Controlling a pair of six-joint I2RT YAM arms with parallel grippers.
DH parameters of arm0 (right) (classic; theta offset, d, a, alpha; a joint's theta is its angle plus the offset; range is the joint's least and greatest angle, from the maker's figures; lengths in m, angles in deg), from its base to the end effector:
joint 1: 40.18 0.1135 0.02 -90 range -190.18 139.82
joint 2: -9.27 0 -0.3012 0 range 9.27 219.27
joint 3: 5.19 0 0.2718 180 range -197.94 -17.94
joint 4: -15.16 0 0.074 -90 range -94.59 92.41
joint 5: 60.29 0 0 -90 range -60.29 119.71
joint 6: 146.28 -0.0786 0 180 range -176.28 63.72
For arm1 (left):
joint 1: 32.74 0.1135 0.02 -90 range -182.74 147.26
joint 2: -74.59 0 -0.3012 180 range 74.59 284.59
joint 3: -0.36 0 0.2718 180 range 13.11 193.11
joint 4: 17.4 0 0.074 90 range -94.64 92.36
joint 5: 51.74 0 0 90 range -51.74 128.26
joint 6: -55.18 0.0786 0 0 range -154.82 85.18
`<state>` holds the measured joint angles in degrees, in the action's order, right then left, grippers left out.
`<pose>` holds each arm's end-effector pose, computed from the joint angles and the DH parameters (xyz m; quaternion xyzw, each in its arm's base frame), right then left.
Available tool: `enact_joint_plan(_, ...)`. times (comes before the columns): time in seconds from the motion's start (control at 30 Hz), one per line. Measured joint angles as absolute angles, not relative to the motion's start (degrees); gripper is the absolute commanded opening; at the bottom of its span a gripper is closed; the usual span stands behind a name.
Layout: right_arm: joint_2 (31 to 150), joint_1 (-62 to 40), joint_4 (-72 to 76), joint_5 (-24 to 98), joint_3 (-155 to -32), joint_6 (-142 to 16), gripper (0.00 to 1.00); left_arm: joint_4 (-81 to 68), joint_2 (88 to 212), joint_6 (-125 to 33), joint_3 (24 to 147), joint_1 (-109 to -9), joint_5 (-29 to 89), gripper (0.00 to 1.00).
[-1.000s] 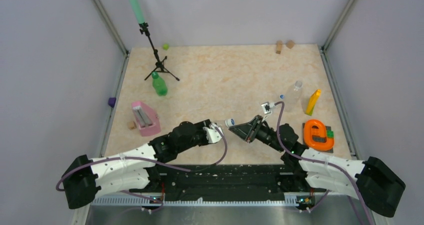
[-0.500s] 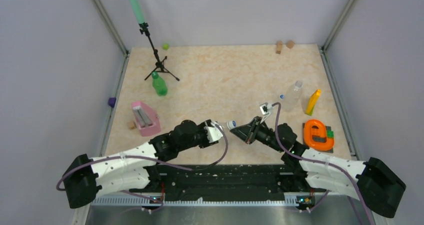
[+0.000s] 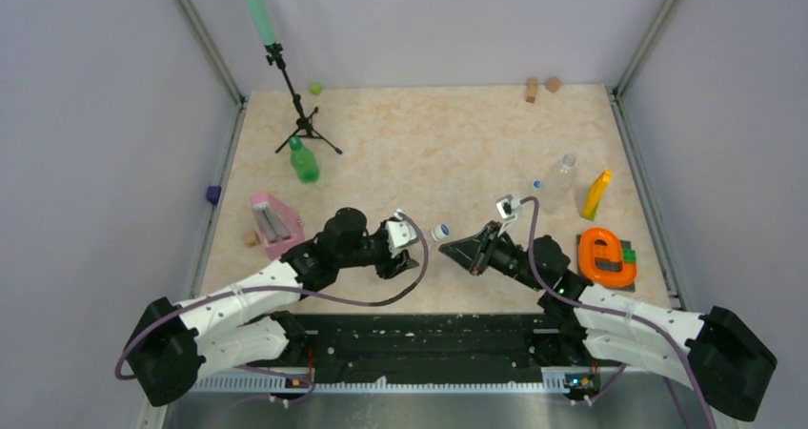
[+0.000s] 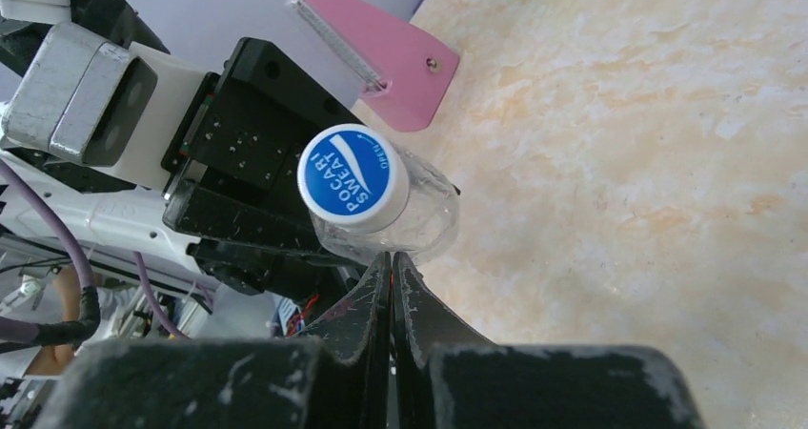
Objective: Unscrew the bottle caps
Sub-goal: Unscrew the bottle cap from the plastic bottle.
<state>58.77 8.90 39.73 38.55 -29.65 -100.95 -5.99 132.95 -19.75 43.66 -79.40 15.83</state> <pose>0.1365 0.1759 0.2263 -0.0815 0.7053 0.5498 0.4400 0.1537 -0.2066 0.2339 0.5157 0.6633 -0.2997 0.4519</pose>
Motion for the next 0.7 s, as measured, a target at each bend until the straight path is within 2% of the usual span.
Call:
enact_joint_plan(0.1, 58.1, 8.9, 39.8, 38.2, -29.6, -100.8, 0.0, -5.5, 131.3, -20.2, 43.6, -78.5, 13.4, 0.0)
enact_joint_plan(0.17, 58.0, 8.9, 39.7, 38.1, -29.6, -100.6, 0.06, -5.5, 130.2, -20.3, 43.6, -78.1, 12.2, 0.0)
enact_joint_plan(0.27, 57.6, 8.9, 39.2, 38.1, -29.6, -100.4, 0.44, -5.5, 129.6, -20.4, 43.6, -77.8, 12.4, 0.0)
enact_joint_plan(0.37, 55.2, 8.9, 38.9, 37.7, -29.6, -100.8, 0.57, -5.3, 129.7, -19.8, 43.6, -77.7, 14.2, 0.0)
enact_joint_plan(0.7, 49.2, 8.9, 40.3, 33.9, -27.7, -103.5, 0.63, -3.6, 131.3, -13.8, 42.9, -83.5, 26.1, 0.0)
